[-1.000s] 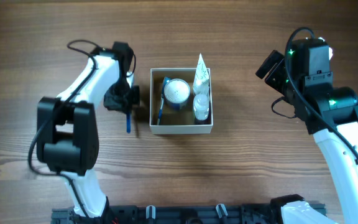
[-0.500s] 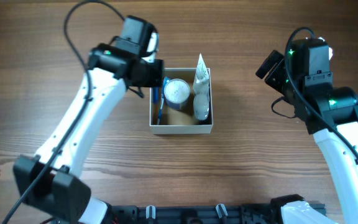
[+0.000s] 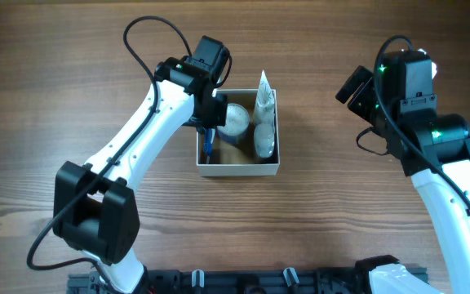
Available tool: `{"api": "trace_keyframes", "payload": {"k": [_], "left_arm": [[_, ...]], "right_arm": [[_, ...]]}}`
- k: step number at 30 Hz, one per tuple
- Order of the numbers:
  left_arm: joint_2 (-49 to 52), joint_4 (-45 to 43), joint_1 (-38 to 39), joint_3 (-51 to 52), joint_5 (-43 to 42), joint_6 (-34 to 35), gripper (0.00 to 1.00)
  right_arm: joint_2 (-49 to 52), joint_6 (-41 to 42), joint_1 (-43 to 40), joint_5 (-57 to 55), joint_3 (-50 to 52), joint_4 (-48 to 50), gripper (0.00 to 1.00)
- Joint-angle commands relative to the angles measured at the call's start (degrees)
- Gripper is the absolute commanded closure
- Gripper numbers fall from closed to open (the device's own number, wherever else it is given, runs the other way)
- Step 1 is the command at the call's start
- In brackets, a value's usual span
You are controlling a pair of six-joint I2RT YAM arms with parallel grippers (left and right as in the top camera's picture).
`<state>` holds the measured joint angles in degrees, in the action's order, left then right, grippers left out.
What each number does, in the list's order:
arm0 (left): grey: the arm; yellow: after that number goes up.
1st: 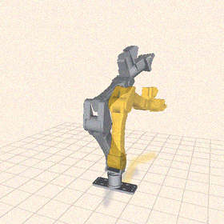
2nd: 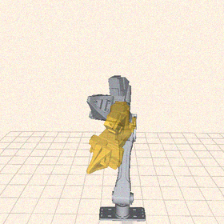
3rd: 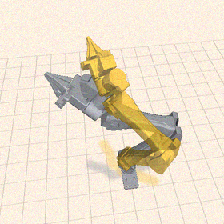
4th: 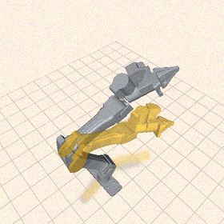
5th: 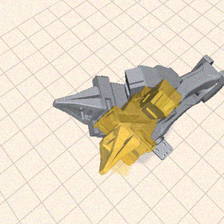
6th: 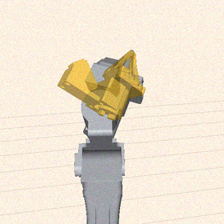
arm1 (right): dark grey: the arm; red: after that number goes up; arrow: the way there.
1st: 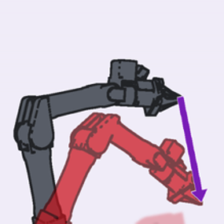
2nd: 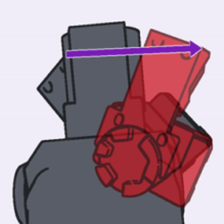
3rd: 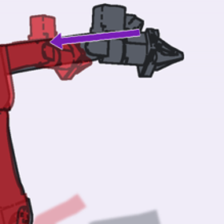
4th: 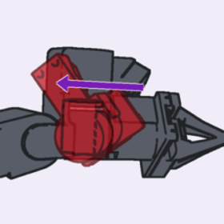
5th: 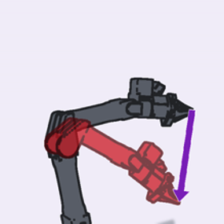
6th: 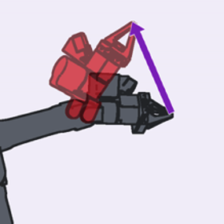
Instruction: Pack container
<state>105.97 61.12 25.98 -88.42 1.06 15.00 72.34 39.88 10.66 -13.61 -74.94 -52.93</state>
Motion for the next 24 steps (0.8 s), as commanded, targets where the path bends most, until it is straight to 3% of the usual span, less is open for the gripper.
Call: {"api": "trace_keyframes", "payload": {"k": [1, 5, 6, 13, 16, 19, 22, 24], "left_arm": [[-0.09, 0.11, 0.07, 0.7, 3.15, 1.88, 0.91], [-0.09, -0.24, 0.07, 1.22, 3.1, 1.77, 0.67], [-0.09, -0.39, 0.07, 1.2, 3.1, 1.77, 0.65], [-2.45, 0.0, -0.76, -1.97, 3.13, 1.81, 0.69], [-6.03, 0.59, -2.58, -4.26, 4.42, 1.81, 0.65], [-11.08, 0.66, -5.81, -4.92, 8.11, 1.81, 0.44], [-15.32, 0.85, -9.73, -4.92, 11.72, 1.79, 0.0], [-17.79, 0.92, -12.7, -4.92, 13.44, 1.79, 0.0]], "right_arm": [[0.63, 0.74, -0.2, -1.42, -0.48, -0.04, 0.0], [0.63, 0.76, -0.2, -1.42, -0.48, -0.04, 0.0], [0.63, 0.76, -0.2, -1.42, -0.48, -0.02, 0.0], [0.63, 0.79, -0.2, -1.42, -0.48, -0.04, 0.0], [0.63, 0.76, -0.2, -1.42, -0.48, -0.02, 0.0], [0.63, 0.76, -0.2, -1.42, -0.48, -0.04, 0.0], [0.63, 0.76, -0.2, -1.42, -0.48, -0.04, 0.0], [0.63, 0.76, -0.2, -1.42, -0.48, -0.04, 0.0]]}}
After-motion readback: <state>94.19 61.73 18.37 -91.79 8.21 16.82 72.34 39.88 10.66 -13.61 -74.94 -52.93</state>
